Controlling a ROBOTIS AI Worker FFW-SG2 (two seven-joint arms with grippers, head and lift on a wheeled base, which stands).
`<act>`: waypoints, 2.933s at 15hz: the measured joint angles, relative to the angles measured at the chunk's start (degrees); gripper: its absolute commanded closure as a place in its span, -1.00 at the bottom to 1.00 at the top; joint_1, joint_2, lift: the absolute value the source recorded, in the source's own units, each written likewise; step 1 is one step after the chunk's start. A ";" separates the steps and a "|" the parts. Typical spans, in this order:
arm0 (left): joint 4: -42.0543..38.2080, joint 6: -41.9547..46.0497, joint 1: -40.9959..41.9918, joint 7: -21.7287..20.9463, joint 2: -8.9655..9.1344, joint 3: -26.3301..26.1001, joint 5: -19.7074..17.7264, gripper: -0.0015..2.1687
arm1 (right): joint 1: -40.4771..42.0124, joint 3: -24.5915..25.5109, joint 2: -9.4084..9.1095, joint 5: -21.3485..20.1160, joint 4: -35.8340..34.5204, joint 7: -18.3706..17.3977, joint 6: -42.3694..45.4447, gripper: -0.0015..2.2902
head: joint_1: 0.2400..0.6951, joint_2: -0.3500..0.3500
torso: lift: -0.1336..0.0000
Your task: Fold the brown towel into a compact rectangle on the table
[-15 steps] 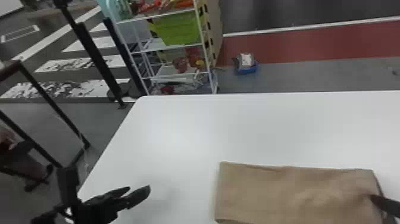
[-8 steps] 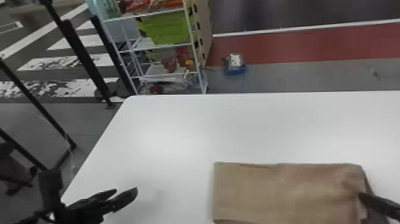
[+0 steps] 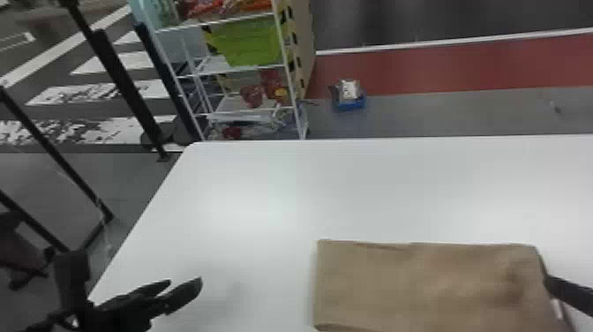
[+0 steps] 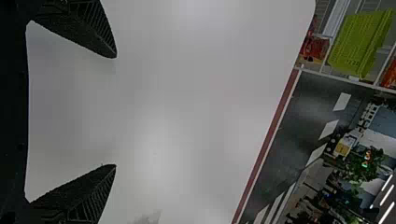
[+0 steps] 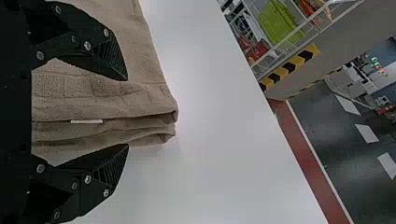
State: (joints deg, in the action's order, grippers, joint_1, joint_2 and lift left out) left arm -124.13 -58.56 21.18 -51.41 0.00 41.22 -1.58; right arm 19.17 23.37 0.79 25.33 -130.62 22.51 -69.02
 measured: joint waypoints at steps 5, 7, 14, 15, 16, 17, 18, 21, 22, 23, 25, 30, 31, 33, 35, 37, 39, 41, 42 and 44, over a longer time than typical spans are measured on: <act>0.06 0.16 -0.09 -0.09 0.00 0.00 -0.33 -0.97 | -1.66 1.54 0.21 -3.16 0.82 3.44 6.30 0.48 | 1.00 0.58 | -0.85; 0.27 0.38 -0.09 -0.10 0.00 0.00 -0.39 -0.97 | -1.81 1.54 0.35 -5.09 1.16 3.92 7.23 0.71 | 1.00 0.55 | -0.85; 0.55 0.59 -0.17 0.12 0.00 0.00 -0.38 -0.97 | -2.99 -0.09 0.94 -11.72 5.14 7.49 8.18 0.76 | 1.00 0.52 | -0.85; 0.56 0.59 -0.17 0.10 0.00 0.00 -0.40 -0.97 | -3.01 -0.49 0.94 -12.39 5.41 7.44 8.40 0.76 | 1.00 0.52 | -0.85; 0.56 0.59 -0.17 0.08 0.00 0.00 -0.43 -0.97 | -3.05 -0.80 0.92 -12.90 5.55 7.38 8.49 0.72 | 1.00 0.52 | -0.85; 0.55 0.59 -0.17 -0.05 0.00 0.00 -0.46 -0.97 | -3.08 -0.88 0.90 -13.12 5.59 7.34 8.14 0.41 | 1.00 0.52 | -0.85; 0.45 0.59 -0.17 -0.21 0.00 0.04 -0.52 -0.97 | -3.08 -0.69 0.90 -13.08 5.49 7.41 7.16 -0.06 | 1.00 0.52 | -0.85; 0.23 0.59 -0.18 -0.22 0.00 -0.03 -0.61 -0.97 | -5.38 2.01 1.58 -12.24 4.96 13.09 -3.86 -0.32 | 1.00 0.56 | -0.85; 0.24 0.59 -0.17 -0.06 0.00 -0.18 -0.61 -0.97 | -7.11 3.19 2.06 -11.74 4.82 14.64 -11.27 -0.32 | 1.00 0.58 | -0.85; 0.26 0.59 -0.18 0.06 0.00 -0.37 -0.57 -0.97 | -8.22 3.89 2.36 -11.29 4.44 14.81 -16.90 -0.33 | 1.00 0.60 | -0.85; 0.26 0.59 -0.17 0.07 0.00 -0.58 -0.52 -0.97 | -9.73 4.28 2.52 -11.05 3.39 13.97 -20.18 -0.33 | 1.00 0.61 | -0.85; 0.24 0.59 -0.17 -0.24 0.00 -0.39 -0.38 -0.97 | -14.49 4.56 2.51 -11.16 3.29 11.62 -20.77 -0.58 | 1.00 0.55 | -0.85; 0.25 0.59 -0.15 -0.32 0.00 -0.31 -0.45 -0.97 | -14.97 4.28 2.44 -11.22 3.65 11.37 -20.77 -0.58 | 1.00 0.55 | -0.85; 0.25 0.59 -0.11 -0.32 0.00 -0.27 -0.52 -0.97 | -15.18 3.49 2.26 -11.44 4.56 10.64 -20.77 -0.64 | 1.00 0.56 | -0.85; 0.25 0.59 -0.09 -0.27 0.00 -0.22 -0.55 -0.97 | -15.20 2.50 2.19 -11.82 5.87 9.99 -20.77 -0.64 | 1.00 0.58 | -0.85; 0.28 0.62 -0.09 -0.23 0.00 -0.21 -0.55 -0.97 | -15.21 1.77 2.19 -11.96 6.85 9.17 -20.77 -0.64 | 1.00 0.60 | -0.85; 0.30 0.74 -0.08 -0.20 0.00 -0.25 -0.53 -0.97 | -15.22 1.08 2.19 -12.00 7.67 8.61 -20.77 -0.64 | 1.00 0.61 | -0.85; 0.30 0.76 -0.08 -0.17 0.00 -0.29 -0.53 -0.97 | -15.49 -0.07 2.20 -12.20 8.20 8.24 -20.77 -0.64 | 1.00 0.65 | -0.85; 0.33 0.77 -0.08 -0.17 0.00 -0.28 -0.53 -0.97 | -15.78 -1.01 2.25 -12.57 8.33 7.99 -20.77 -0.64 | 1.00 0.66 | -0.85; 0.38 0.89 -0.08 -0.23 0.00 -0.27 -0.53 -0.97 | -16.74 -2.95 2.32 -13.75 8.54 7.88 -20.77 -0.63 | 1.00 0.69 | -0.85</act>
State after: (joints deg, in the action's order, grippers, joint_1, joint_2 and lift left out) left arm -123.76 -57.66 21.09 -51.65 0.00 40.95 -2.11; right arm 2.43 20.42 3.11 11.58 -122.08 30.39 -89.79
